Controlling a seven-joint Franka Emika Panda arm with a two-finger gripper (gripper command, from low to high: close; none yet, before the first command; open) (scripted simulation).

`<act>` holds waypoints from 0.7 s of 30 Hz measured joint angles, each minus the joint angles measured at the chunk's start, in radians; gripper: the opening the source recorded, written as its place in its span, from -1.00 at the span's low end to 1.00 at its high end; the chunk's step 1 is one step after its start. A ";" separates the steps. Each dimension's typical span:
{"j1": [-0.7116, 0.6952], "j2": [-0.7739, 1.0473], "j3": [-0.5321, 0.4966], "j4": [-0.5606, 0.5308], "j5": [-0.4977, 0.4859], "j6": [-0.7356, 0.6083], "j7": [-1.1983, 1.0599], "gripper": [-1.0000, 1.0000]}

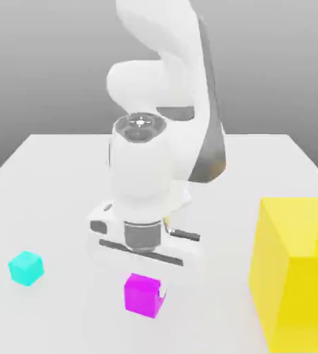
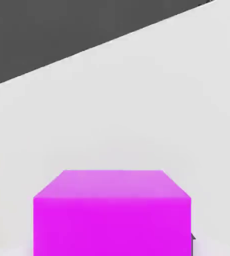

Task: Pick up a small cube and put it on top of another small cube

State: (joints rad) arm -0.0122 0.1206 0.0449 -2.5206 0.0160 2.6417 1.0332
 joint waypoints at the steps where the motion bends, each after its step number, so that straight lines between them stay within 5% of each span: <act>1: 0.016 -0.011 0.019 0.032 0.002 -0.043 -0.023 -1.00; 13: 0.267 -0.142 0.171 0.425 0.005 -0.565 -0.280 -1.00; 17: 0.359 -0.115 0.168 0.407 -0.010 -0.522 -0.302 -1.00; 18: 0.381 -0.103 0.156 0.388 -0.013 -0.492 -0.301 1.00; 21: 0.385 -0.103 0.156 0.388 -0.012 -0.492 -0.301 1.00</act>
State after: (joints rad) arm 0.3729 0.0175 0.2009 -2.1323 0.0037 2.1494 0.7321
